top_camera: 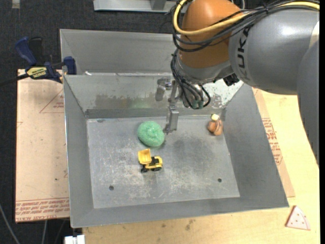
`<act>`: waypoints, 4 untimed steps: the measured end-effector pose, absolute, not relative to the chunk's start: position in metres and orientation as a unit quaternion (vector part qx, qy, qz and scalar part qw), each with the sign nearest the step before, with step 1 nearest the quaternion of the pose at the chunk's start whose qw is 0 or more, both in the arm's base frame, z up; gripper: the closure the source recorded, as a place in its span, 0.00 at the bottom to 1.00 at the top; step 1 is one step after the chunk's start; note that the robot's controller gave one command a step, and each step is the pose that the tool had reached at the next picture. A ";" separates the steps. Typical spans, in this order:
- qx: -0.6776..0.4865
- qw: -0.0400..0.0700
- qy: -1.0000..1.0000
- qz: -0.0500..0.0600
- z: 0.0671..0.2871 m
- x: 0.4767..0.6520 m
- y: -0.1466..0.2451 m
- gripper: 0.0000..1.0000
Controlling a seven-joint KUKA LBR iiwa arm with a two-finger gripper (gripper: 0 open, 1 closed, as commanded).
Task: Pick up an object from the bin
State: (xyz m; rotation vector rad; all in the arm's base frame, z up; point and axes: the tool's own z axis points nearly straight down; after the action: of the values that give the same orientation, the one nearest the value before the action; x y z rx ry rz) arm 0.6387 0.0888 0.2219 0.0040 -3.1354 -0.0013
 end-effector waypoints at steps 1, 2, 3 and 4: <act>0.001 0.002 -1.000 -0.001 0.224 0.639 0.089 0.00; 0.071 0.000 -0.998 0.000 0.235 0.633 0.083 0.00; 0.156 -0.006 -0.988 0.000 0.195 0.645 0.073 0.00; 0.078 -0.002 -0.997 0.000 0.131 0.644 0.092 0.00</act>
Offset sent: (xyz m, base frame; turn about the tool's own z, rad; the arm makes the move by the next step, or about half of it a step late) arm -0.0170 -0.0189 0.0281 -0.3573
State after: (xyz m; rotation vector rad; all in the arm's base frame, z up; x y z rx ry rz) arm 0.6442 0.0924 0.1312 0.2452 -3.1365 -0.0013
